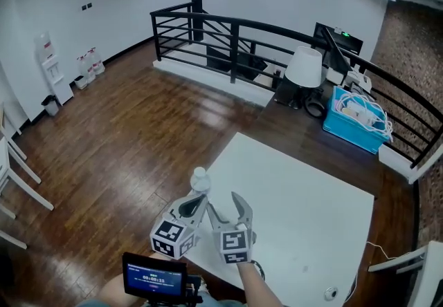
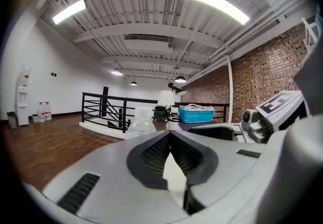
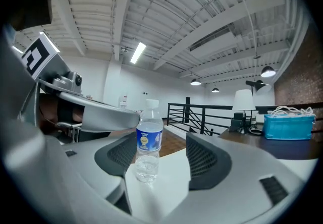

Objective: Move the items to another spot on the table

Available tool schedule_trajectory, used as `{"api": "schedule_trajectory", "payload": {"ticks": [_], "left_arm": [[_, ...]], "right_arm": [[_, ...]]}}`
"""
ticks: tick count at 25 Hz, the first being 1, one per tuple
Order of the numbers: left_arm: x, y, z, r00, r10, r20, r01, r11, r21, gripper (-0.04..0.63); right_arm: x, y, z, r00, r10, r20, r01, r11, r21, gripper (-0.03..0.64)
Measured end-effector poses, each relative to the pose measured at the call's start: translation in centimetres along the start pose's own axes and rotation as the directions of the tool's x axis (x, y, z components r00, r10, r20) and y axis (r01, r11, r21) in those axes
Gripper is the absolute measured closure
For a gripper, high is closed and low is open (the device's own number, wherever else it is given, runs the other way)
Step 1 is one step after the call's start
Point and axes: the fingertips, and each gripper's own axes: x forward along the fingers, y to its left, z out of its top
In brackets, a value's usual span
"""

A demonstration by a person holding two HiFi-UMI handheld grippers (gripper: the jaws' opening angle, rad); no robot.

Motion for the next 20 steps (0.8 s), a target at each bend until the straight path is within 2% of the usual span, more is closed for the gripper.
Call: {"api": "schedule_trajectory", "payload": {"ticks": [1,3,4,9,10,15,20], "left_arm": [[0.3,-0.9,0.3,1.0,-0.011,0.005,0.011,1.0,0.001,0.584],[1.1,-2.9,1.0,0.999,-0.038,0.016,0.038,0.999,0.004,0.584],[1.5,-4.0,1.3,0.998,-0.054,0.021,0.054,0.999,0.007,0.584],[3.9,-10.4,2.6,0.988,-0.151,0.041,0.15,0.988,0.02,0.584],[4.4,-11.8,2.8,0.984,-0.171,0.042,0.17,0.985,0.022,0.584],[6.4,-18.0,3.7,0.963,-0.266,0.051,0.265,0.964,0.032,0.584],[7.8,-23.2,5.1,0.938,-0.342,0.063,0.339,0.939,0.05,0.584]], "right_arm": [[-0.8,-0.7,0.4,1.0,-0.012,0.007,0.012,1.0,-0.001,0.333],[-2.7,-2.2,1.2,0.999,-0.048,0.023,0.048,0.999,0.001,0.45],[-3.7,-3.1,1.5,0.997,-0.067,0.029,0.067,0.998,0.005,0.469],[-8.8,-7.8,2.6,0.986,-0.16,0.043,0.16,0.987,0.005,0.473],[-9.8,-8.7,2.8,0.983,-0.178,0.045,0.178,0.984,0.005,0.494],[-15.0,-13.3,3.5,0.96,-0.276,0.045,0.276,0.961,0.016,0.511],[-19.5,-16.7,4.2,0.936,-0.35,0.032,0.347,0.935,0.07,0.592]]}}
